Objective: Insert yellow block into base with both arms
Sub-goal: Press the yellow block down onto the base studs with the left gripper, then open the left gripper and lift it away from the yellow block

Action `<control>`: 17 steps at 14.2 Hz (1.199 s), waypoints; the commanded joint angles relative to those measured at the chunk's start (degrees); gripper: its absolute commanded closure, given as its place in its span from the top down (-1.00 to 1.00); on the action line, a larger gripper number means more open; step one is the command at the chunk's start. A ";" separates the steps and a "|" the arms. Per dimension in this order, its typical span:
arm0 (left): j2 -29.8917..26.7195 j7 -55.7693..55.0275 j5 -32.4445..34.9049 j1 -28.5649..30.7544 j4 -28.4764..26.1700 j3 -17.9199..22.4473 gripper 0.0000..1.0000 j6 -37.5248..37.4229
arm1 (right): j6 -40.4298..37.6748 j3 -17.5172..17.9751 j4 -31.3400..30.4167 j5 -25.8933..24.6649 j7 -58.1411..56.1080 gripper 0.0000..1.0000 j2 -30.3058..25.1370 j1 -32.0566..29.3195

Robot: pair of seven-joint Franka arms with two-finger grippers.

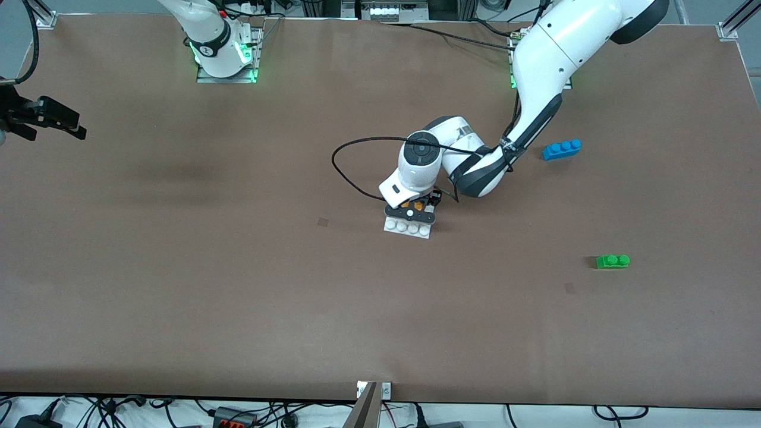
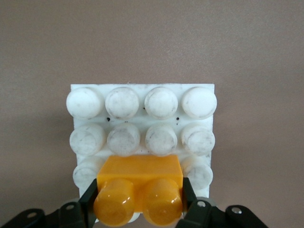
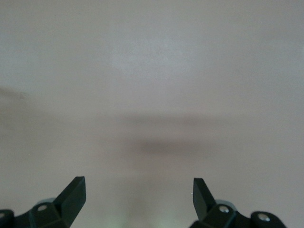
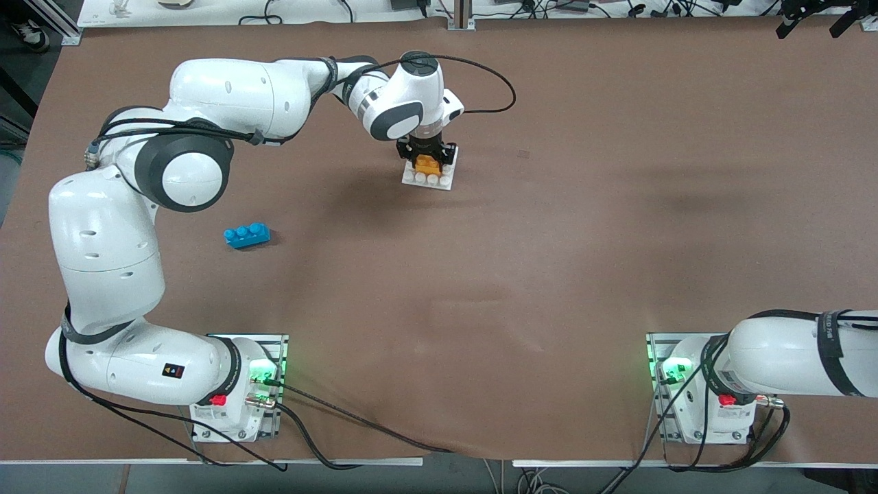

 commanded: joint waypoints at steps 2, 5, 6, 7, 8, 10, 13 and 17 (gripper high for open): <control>0.10 -0.95 2.36 0.57 -0.15 -0.67 0.36 -0.68 | -1.18 -0.01 1.03 -0.64 0.35 1.00 0.05 0.25; -0.34 -1.13 2.36 0.66 0.90 -0.94 1.00 -2.25 | -1.18 -0.01 1.03 -0.64 0.35 1.00 0.05 0.25; -0.69 -1.13 2.19 1.01 1.68 -1.46 1.00 -3.74 | -1.18 -0.01 1.03 -0.55 0.35 1.00 0.05 0.25; -1.13 -0.95 2.01 1.62 3.17 -1.81 1.00 -6.02 | -1.18 -0.01 1.03 -0.64 0.35 1.00 0.05 0.25; -1.22 -0.86 1.84 2.93 3.97 -3.21 1.00 -8.48 | -1.18 -0.01 1.03 -0.55 0.35 1.00 0.05 0.25; -1.48 -0.43 1.75 5.66 5.82 -5.59 1.00 -12.00 | -1.18 -0.01 1.03 -0.64 0.35 1.00 0.05 0.25; -4.20 0.89 1.31 9.52 5.82 -5.60 1.00 -13.16 | -1.18 -0.01 1.03 -0.64 0.35 1.00 0.05 0.17; -10.43 6.57 1.13 13.13 5.56 -4.55 1.00 -20.44 | -1.18 -0.10 1.03 -0.55 0.35 1.00 0.14 0.17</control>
